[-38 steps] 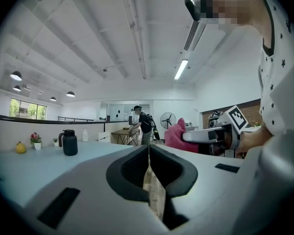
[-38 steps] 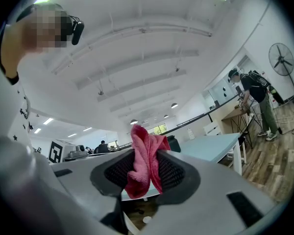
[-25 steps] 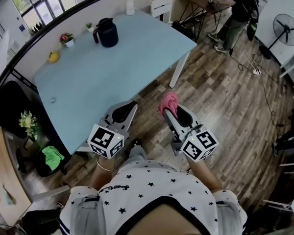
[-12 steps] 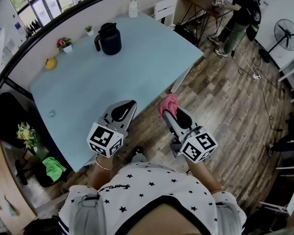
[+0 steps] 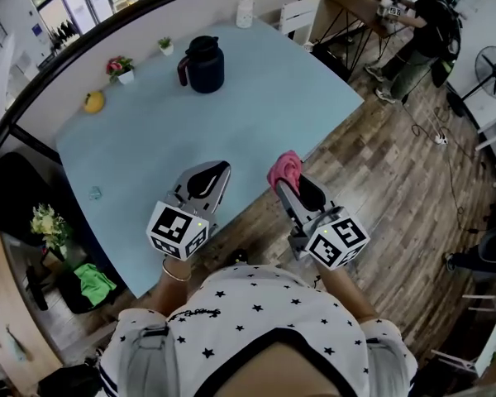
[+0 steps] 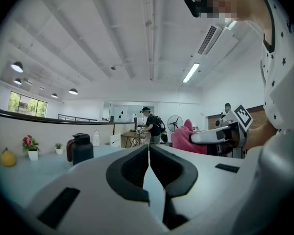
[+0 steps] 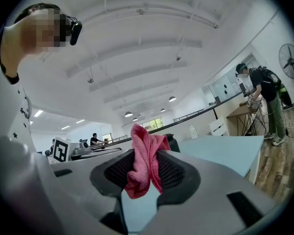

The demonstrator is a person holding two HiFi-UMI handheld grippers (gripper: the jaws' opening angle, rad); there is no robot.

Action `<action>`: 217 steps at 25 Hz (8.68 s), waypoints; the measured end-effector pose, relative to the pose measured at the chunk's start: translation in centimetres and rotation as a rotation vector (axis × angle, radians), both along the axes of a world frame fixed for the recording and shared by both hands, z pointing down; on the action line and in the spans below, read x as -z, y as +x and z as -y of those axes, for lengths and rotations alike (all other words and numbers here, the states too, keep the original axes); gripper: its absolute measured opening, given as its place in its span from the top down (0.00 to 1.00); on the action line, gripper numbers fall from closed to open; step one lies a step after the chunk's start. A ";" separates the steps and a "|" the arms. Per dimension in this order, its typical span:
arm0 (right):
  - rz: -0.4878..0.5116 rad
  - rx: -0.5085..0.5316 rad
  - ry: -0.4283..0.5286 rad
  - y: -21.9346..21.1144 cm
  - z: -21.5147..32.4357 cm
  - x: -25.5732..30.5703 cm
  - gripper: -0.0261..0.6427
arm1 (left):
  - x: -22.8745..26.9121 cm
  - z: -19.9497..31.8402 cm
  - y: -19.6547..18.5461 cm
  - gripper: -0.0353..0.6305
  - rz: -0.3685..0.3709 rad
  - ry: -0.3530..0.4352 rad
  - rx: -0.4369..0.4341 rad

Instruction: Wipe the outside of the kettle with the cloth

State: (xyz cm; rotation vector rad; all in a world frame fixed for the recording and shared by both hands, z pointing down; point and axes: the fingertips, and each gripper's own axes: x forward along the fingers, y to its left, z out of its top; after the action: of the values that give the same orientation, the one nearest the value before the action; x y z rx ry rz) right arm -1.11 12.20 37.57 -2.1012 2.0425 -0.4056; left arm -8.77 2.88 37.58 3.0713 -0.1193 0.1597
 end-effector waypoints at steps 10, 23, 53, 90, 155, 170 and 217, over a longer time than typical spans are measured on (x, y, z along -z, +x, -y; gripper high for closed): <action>0.007 0.126 -0.003 2.4 5.4 -0.6 0.75 | -0.8 3.5 -0.4 0.90 0.024 -0.004 0.128; -0.009 0.397 0.013 10.6 17.3 -0.3 0.75 | 0.4 11.1 3.2 0.90 0.027 0.027 0.459; -0.154 0.672 -0.104 21.7 36.5 -4.1 0.75 | 1.8 17.2 8.5 0.90 0.116 0.045 0.849; -0.576 0.739 -0.310 20.6 45.1 -12.2 0.77 | -2.1 23.0 6.1 0.90 0.108 -0.080 0.856; -0.400 0.638 -0.212 18.1 42.6 -7.7 0.77 | -0.8 21.7 5.8 0.90 0.094 -0.048 0.835; -0.470 0.619 -0.224 16.5 42.9 -8.7 0.77 | -0.7 21.5 5.4 0.90 0.089 -0.051 0.842; -0.472 0.654 -0.571 16.8 41.3 -21.5 0.77 | -2.7 22.7 4.1 0.90 0.120 -0.099 0.872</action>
State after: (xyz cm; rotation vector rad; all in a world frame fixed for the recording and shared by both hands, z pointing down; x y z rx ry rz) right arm 15.73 -29.10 59.03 -1.8393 3.2212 -0.7045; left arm -4.70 -19.83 40.25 2.6081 -1.3480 0.2761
